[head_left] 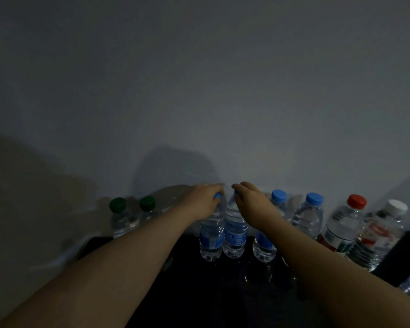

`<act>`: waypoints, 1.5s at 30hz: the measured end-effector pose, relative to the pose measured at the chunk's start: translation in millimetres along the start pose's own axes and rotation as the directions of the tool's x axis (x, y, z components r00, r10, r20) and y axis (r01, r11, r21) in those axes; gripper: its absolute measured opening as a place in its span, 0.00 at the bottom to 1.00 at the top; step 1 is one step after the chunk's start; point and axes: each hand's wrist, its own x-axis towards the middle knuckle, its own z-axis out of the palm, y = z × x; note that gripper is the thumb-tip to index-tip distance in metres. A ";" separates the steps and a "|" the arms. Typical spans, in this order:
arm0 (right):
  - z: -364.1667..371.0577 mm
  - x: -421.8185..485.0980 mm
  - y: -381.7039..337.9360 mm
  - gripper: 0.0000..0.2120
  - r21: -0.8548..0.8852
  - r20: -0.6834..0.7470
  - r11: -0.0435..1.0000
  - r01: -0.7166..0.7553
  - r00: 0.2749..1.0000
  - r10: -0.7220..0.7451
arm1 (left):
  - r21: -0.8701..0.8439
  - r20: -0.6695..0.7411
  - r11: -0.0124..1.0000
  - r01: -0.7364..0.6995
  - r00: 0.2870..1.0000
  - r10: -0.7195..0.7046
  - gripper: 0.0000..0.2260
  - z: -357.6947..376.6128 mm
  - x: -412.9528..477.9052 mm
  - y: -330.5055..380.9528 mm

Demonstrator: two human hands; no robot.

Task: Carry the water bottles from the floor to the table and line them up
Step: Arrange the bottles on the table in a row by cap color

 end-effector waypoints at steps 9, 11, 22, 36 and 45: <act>4.1 -8.9 2.6 0.16 0.041 -0.052 0.993 -0.107 0.993 0.109 | 0.103 -0.089 0.995 -0.013 0.996 0.022 0.07 0.5 -12.1 -4.5; 5.6 -11.5 1.9 0.16 0.039 -0.058 0.994 -0.101 0.993 0.103 | 0.101 -0.118 0.995 -0.018 0.993 0.030 0.06 2.0 -14.4 -4.8; 9.1 -22.9 0.8 0.14 0.083 -0.121 0.994 -0.065 0.990 0.075 | -0.112 -0.198 0.993 0.025 0.979 -0.047 0.14 0.2 -21.4 -7.0; 17.7 -18.7 -23.4 0.16 0.165 -0.036 0.986 -0.009 0.999 0.015 | -0.035 -0.073 0.999 0.030 0.997 -0.033 0.12 -25.7 -36.3 -34.4; 24.9 -13.4 -40.0 0.16 0.155 -0.002 0.986 0.058 0.998 -0.058 | 0.007 -0.049 0.998 0.064 0.997 -0.063 0.13 -37.7 -46.5 -49.9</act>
